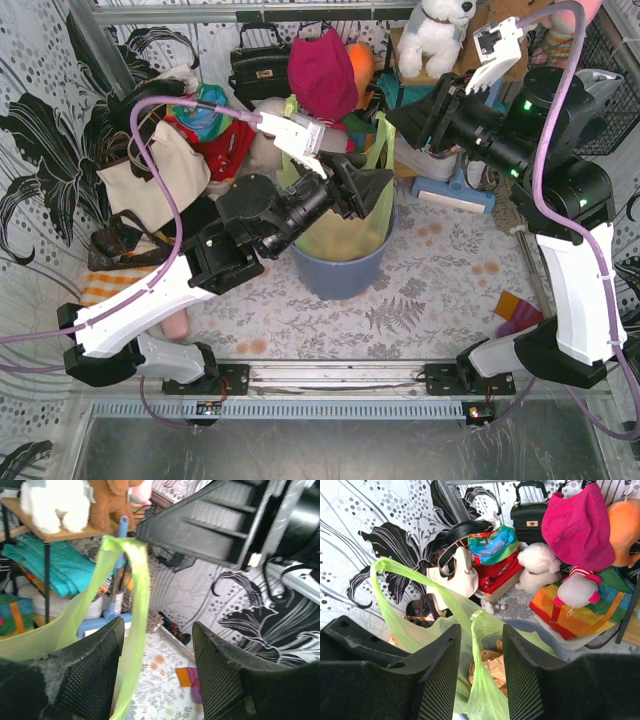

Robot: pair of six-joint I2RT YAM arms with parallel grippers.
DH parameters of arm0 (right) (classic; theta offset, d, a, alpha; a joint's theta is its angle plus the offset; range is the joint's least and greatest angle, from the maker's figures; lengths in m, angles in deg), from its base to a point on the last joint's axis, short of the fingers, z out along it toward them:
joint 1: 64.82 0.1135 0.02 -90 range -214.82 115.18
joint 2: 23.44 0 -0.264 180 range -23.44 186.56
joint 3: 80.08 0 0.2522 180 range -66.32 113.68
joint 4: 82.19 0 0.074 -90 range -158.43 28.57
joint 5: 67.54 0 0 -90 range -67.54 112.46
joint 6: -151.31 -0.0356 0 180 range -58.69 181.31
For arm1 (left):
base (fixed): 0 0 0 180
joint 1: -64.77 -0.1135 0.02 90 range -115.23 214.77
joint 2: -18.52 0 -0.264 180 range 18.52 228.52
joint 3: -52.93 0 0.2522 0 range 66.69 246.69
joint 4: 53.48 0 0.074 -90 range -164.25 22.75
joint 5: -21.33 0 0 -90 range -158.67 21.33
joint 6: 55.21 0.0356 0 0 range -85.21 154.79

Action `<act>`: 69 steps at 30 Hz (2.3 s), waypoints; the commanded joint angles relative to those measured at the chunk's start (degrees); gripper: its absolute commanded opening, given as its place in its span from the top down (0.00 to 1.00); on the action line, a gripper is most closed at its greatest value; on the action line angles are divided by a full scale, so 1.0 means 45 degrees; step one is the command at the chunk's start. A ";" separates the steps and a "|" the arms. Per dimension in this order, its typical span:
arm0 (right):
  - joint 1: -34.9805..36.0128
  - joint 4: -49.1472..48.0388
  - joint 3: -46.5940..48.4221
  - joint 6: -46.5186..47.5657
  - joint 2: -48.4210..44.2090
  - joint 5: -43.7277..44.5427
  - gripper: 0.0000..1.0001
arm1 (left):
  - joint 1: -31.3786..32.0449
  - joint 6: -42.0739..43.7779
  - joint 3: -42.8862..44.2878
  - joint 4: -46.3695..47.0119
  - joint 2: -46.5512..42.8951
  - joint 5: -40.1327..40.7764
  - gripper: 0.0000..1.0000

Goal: Tie the trash bag

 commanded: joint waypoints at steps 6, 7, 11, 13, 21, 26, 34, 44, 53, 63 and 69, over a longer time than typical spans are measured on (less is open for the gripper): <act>0.0060 -0.0032 0.0354 -0.0141 0.0316 -0.0602 0.71 | 0.0049 0.2037 -0.2789 0.4976 -0.0860 0.1331 0.35; 0.0057 -0.0088 0.0321 -0.0158 0.0317 -0.0594 0.75 | 0.0048 0.2106 -0.2930 0.5183 -0.0882 0.1318 0.35; 0.0058 -0.0365 0.0210 -0.0188 0.0259 -0.0587 0.93 | 0.0048 0.2564 -0.3733 0.6328 -0.1074 0.1334 0.35; 0.0065 -0.0456 0.0202 -0.0237 0.0248 -0.0575 1.00 | 0.0048 0.2909 -0.4117 0.7012 -0.1125 0.1398 0.35; 0.0070 -0.0251 0.1000 -0.0493 0.0311 -0.0565 1.00 | -0.0014 0.4746 -0.4391 0.9026 -0.0551 0.1179 0.33; 0.0064 -0.0145 0.1158 -0.0597 0.0221 -0.0688 1.00 | -0.0098 0.5659 -0.4131 0.9505 0.0042 0.0543 0.31; 0.0062 -0.0680 0.0096 -0.0697 -0.0303 -0.0889 1.00 | -0.0536 0.6431 -0.3996 1.0707 0.0713 0.0479 0.25; 0.0054 -0.0787 -0.0303 -0.0735 -0.0630 -0.1006 1.00 | -0.1958 0.5977 -0.4882 1.1596 0.0416 -0.1899 0.24; 0.0057 -0.0918 -0.0592 -0.0776 -0.0794 -0.1072 1.00 | -0.2537 0.5241 -0.3603 1.0819 0.0989 -0.4838 0.22; 0.0055 -0.1071 -0.0761 -0.0755 -0.0940 -0.1034 1.00 | -0.2899 0.4633 -0.2242 0.9906 0.1700 -0.6201 0.45; 0.0059 -0.1148 -0.0845 -0.0774 -0.1009 -0.1070 1.00 | -0.2998 0.4579 -0.2184 0.9659 0.1739 -0.6118 0.50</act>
